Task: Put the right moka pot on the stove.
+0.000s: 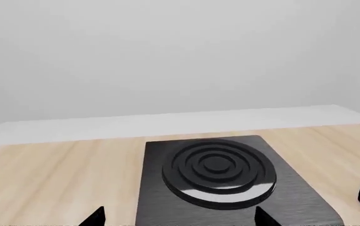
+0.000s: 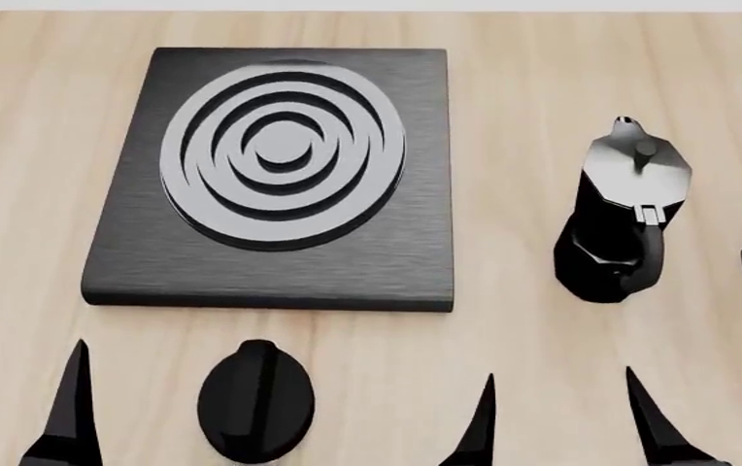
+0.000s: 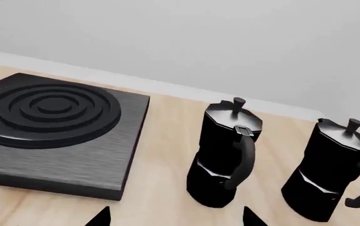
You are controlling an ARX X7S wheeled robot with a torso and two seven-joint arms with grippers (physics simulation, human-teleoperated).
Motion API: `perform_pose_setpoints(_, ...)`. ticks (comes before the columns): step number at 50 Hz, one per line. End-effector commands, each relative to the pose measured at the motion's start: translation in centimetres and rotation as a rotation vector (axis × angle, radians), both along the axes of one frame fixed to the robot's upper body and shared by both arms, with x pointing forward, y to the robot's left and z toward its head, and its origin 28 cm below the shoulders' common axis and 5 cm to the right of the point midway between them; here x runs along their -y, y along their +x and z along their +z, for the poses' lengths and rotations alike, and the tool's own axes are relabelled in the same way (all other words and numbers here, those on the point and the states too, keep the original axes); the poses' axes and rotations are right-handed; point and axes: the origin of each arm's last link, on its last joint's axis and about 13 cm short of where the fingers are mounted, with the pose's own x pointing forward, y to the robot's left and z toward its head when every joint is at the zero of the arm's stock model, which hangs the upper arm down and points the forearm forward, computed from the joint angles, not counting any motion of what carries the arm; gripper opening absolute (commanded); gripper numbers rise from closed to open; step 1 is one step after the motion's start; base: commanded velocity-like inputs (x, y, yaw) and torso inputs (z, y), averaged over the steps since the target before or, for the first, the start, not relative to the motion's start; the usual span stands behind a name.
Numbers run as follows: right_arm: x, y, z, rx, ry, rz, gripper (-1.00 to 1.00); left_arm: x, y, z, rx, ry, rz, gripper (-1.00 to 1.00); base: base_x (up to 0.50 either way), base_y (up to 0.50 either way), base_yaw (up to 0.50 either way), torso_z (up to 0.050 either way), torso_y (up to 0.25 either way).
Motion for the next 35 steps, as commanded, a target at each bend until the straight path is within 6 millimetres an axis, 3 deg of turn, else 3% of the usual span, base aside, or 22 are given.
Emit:
perform_pose_setpoints(1, 1.5, -0.7, 0.4, 0.017, -0.009, -0.01, 1.0, 0.0, 0.1, 0.0, -0.011, -0.002, 0.007, 1.0, 0.0, 0.0, 0.0, 0.0, 0.0)
perform_pose_setpoints(21, 5.9, -2.9, 1.3, 0.042, 0.065, -0.044, 1.0, 0.0, 0.0, 0.0, -0.015, -0.008, 0.008, 1.0, 0.0, 0.0, 0.0, 0.0, 0.0)
perform_pose_setpoints(35, 8.0, -3.2, 2.5, 0.041, 0.068, -0.073, 1.0, 0.1, 0.0, 0.0, -0.016, -0.008, 0.01, 1.0, 0.0, 0.0, 0.0, 0.0, 0.0)
